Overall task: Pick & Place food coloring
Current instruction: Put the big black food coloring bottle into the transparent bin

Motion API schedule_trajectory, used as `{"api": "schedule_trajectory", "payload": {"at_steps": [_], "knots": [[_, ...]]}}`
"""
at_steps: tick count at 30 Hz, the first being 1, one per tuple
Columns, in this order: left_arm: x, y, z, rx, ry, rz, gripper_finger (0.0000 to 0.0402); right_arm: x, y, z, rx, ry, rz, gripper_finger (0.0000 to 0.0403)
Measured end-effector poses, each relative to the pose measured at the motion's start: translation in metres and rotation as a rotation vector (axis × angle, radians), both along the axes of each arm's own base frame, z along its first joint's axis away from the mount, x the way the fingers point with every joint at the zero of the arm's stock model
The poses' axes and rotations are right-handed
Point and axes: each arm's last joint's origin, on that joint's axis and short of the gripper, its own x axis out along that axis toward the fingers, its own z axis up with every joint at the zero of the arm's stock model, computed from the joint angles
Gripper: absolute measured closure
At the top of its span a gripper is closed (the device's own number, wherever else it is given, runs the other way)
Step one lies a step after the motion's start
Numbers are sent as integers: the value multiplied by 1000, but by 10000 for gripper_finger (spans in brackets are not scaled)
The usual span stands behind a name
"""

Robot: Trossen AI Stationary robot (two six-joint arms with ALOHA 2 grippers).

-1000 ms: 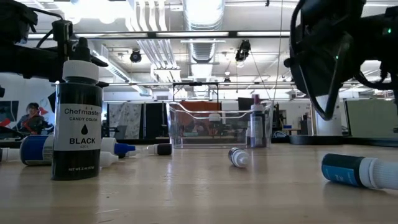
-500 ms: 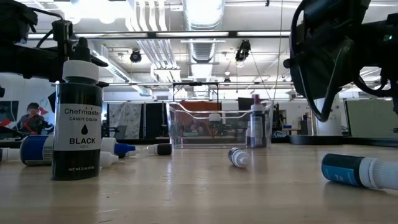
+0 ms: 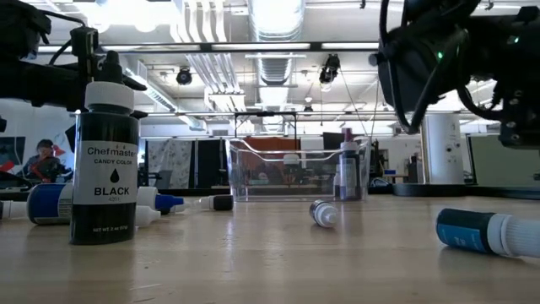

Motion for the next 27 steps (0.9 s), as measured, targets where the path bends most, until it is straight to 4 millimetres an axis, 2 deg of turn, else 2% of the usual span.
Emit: {"api": "schedule_trajectory", "payload": {"at_steps": [10, 13, 17, 23, 27], "knots": [[0, 0, 0, 2, 1, 0, 216, 9, 0, 12, -136, -61, 61, 147], [0, 0, 0, 5, 2, 0, 216, 12, -2, 20, -254, -81, 119, 130], [0, 0, 2, 45, 1, -8, 216, 20, -6, 37, -509, -153, 225, 114], [0, -2, 22, 113, -56, -82, 218, 46, -7, 66, -779, -400, 284, 103], [-1, -2, 42, 186, 65, -101, 225, 56, -9, 74, -842, -489, 265, 107]]}}
